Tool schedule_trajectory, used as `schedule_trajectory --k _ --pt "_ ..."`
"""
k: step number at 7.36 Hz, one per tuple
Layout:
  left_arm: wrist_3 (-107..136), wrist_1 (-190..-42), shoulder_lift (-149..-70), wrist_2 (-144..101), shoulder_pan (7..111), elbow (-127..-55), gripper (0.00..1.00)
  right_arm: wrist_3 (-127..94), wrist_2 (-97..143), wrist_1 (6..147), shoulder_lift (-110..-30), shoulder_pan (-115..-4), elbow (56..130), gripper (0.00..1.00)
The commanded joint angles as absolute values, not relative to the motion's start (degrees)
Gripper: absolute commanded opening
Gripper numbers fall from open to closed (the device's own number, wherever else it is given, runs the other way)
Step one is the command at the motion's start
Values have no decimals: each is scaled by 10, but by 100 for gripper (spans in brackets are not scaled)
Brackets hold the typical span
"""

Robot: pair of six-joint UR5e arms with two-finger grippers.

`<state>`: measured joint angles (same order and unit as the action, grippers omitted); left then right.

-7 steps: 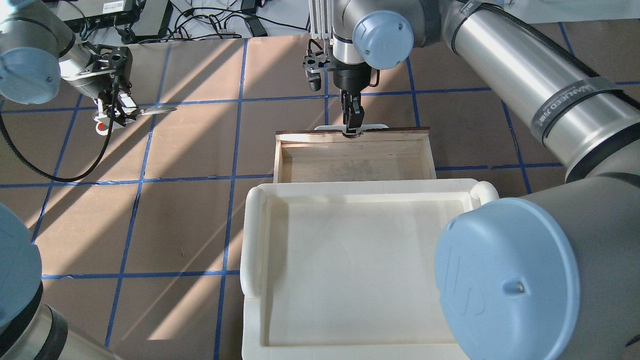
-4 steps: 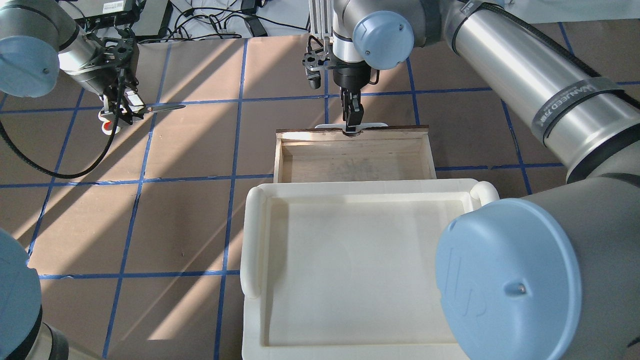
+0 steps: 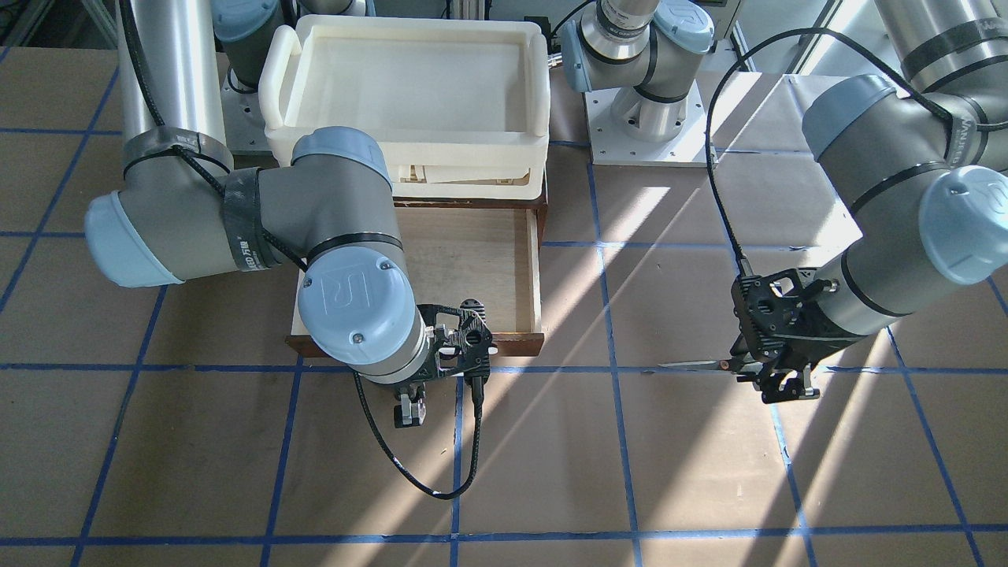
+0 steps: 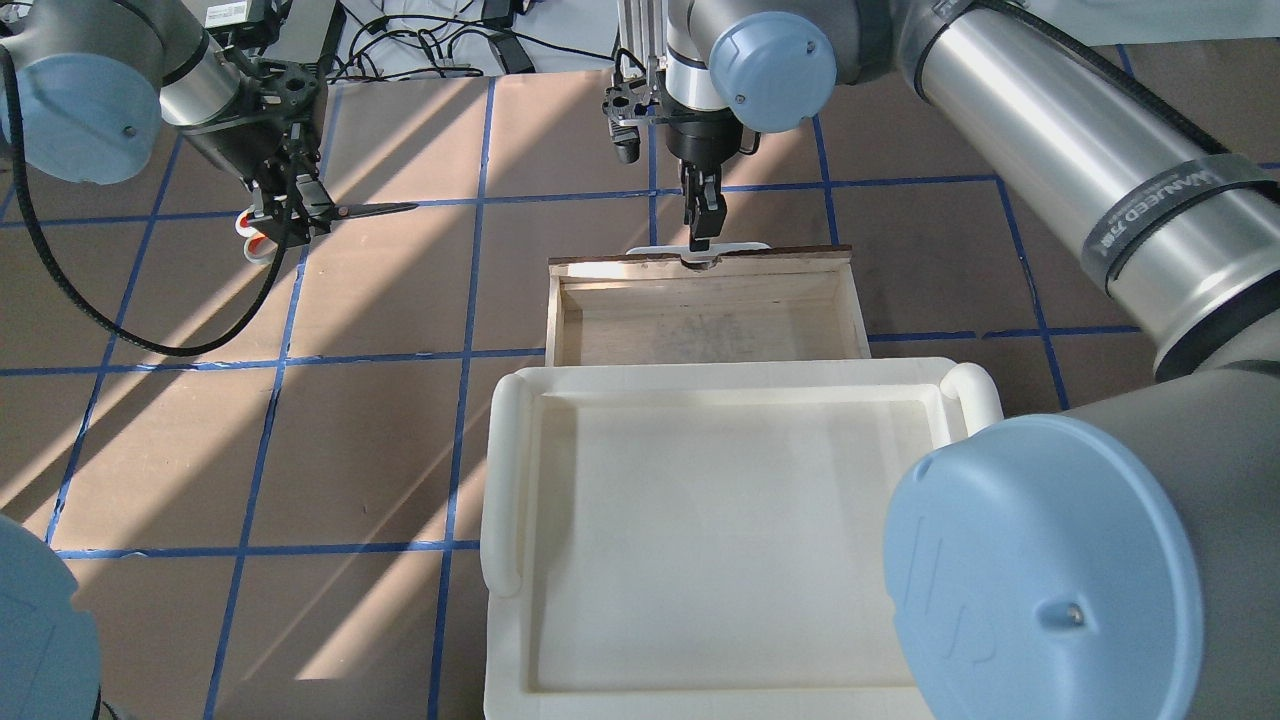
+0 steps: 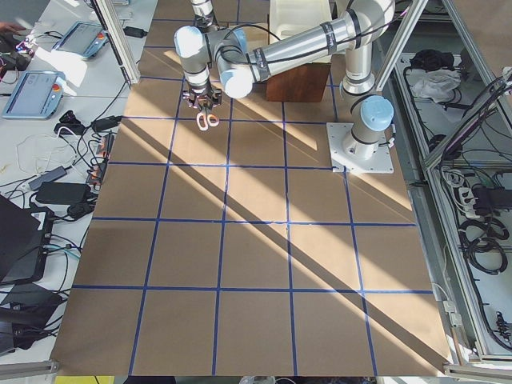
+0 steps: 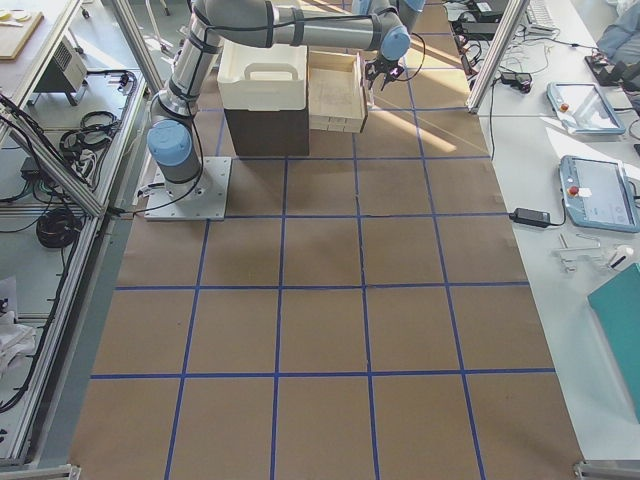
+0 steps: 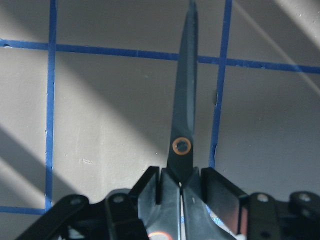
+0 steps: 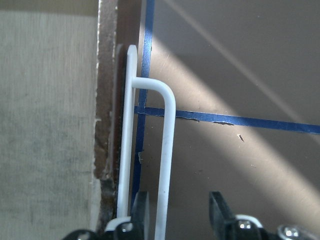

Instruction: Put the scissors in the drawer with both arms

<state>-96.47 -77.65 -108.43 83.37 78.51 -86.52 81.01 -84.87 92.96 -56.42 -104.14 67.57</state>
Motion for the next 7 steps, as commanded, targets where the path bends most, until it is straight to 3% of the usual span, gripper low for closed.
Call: schedule_trajectory --k 1,7 --pt "-928 -796 -1070 836 824 -869 0 763 -852 927 -621 -1036 685 100" --pt "-823 -809 -1056 838 998 -870 0 480 -851 916 -879 -949 921 100"
